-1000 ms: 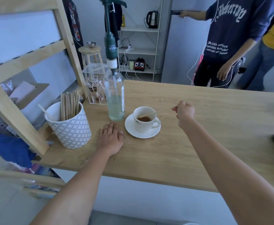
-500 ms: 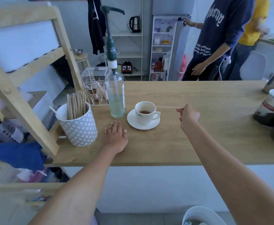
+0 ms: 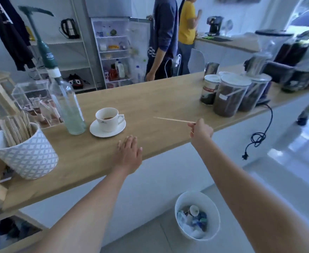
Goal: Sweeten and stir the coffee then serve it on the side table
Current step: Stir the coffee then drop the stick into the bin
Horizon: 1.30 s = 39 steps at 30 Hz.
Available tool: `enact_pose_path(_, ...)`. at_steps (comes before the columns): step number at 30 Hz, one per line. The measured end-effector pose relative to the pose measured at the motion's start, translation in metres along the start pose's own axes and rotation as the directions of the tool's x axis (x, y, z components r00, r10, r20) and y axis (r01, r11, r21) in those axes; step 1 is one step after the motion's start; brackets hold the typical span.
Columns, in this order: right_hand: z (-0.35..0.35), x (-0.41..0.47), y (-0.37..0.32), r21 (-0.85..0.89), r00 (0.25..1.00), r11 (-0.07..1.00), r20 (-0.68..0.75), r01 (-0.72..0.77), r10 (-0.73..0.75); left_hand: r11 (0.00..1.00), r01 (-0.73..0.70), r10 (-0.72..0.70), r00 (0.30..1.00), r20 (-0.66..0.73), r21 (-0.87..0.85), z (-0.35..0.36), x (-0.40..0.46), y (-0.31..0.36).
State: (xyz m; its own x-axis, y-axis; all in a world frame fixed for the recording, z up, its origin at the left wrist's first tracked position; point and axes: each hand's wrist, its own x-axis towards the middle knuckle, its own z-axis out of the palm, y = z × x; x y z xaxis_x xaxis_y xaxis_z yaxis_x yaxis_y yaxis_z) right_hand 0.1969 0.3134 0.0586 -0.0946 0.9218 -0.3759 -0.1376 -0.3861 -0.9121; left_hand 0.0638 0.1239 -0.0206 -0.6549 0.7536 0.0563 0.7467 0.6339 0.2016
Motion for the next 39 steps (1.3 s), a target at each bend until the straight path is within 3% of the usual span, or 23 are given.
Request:
enact_pose_path(4, -0.07, 0.012, -0.016, -0.067, 0.986, 0.994, -0.135, 0.088, -0.096, 0.994, -0.106, 0.106, 0.994, 0.032, 0.011, 0.015, 0.006, 0.053)
enact_pose_path(9, -0.137, 0.018, -0.023, -0.242, 0.938, 0.951, -0.24, 0.192, -0.25, 0.991, -0.131, 0.129, 0.99, 0.048, 0.036, 0.028, 0.007, 0.091)
enact_pose_path(18, -0.189, 0.03, 0.004, -0.712, 0.88, 0.642, -0.072, 0.284, -0.47, 0.993, -0.074, 0.068, 0.995, 0.074, 0.093, 0.045, 0.004, 0.108)
enact_pose_path(22, -0.195, 0.037, 0.029, -0.798, 0.903, 0.533, 0.032, 0.281, -0.428, 0.993, -0.07, 0.066, 0.997, 0.05, 0.095, 0.049, 0.003, 0.109)
enact_pose_path(25, -0.195, 0.045, 0.049, -0.846, 0.958, 0.474, 0.137, 0.245, -0.251, 0.993, -0.079, 0.076, 0.997, 0.032, 0.091, 0.051, 0.002, 0.107)
enact_pose_path(29, -0.199, 0.047, 0.066, -0.882, 0.99, 0.45, 0.122, 0.14, -0.069, 0.992, -0.095, 0.093, 0.995, 0.022, 0.087, 0.054, 0.001, 0.105)
enact_pose_path(36, -0.2, 0.052, 0.069, -0.889, 0.994, 0.446, 0.087, 0.109, -0.069, 0.99, -0.119, 0.12, 0.993, -0.009, 0.081, 0.057, 0.003, 0.1)
enact_pose_path(39, -0.194, 0.052, 0.066, -0.909, 0.984, 0.377, 0.15, 0.176, -0.095, 0.989, -0.124, 0.125, 0.992, -0.008, 0.079, 0.06, -0.001, 0.101)
